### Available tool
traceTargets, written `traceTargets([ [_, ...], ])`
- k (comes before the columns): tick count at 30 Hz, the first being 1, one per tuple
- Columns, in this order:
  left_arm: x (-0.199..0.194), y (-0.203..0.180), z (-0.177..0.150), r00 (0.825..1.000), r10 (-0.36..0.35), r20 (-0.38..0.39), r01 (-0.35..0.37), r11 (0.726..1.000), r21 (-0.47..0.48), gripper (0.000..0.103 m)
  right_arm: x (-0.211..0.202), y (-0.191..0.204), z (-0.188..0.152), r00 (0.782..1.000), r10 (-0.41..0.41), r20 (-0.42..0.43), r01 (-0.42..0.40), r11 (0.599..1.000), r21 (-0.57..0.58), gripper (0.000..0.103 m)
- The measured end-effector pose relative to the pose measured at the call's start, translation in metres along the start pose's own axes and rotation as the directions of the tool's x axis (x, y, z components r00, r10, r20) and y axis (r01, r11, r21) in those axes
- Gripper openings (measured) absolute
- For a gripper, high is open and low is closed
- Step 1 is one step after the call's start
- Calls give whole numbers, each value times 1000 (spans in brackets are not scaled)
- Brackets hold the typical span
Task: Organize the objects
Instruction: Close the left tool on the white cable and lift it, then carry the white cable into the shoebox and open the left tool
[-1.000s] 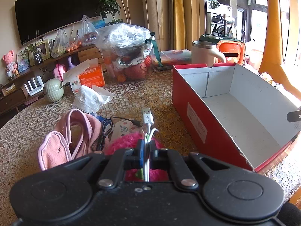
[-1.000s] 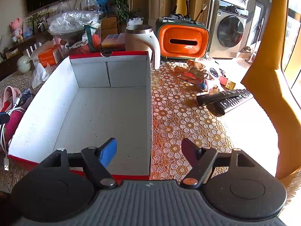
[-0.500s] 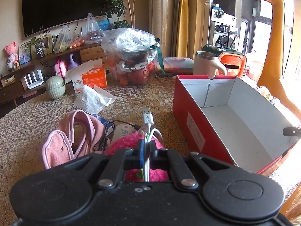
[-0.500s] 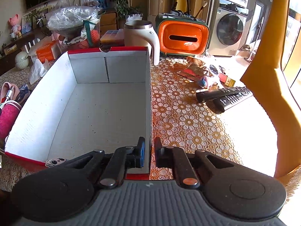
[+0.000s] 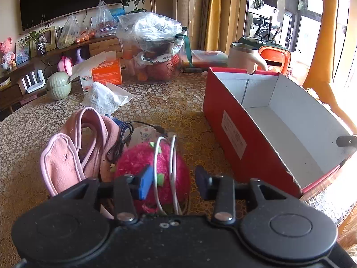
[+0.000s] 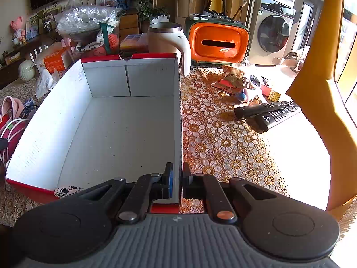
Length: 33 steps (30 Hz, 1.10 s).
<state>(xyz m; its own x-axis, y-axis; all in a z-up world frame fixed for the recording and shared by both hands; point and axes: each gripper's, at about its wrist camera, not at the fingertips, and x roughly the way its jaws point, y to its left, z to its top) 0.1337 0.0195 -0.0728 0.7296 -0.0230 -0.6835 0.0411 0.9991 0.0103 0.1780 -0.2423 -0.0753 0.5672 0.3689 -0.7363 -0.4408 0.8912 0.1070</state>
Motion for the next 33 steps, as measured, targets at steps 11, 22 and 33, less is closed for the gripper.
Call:
traceTargets([
  [11, 4, -17, 4, 999, 38, 29, -41, 994, 104, 25, 1, -1, -1, 1000, 3, -6, -3, 1000, 2, 8],
  [22, 24, -33, 6, 1000, 30, -6, -28, 983, 183, 4, 3, 1, -3, 1000, 2, -13, -2, 1000, -2, 8],
  [33, -14, -31, 34, 996, -46, 77, 36, 990, 137, 3, 4, 2, -3, 1000, 4, -10, -4, 1000, -11, 8],
])
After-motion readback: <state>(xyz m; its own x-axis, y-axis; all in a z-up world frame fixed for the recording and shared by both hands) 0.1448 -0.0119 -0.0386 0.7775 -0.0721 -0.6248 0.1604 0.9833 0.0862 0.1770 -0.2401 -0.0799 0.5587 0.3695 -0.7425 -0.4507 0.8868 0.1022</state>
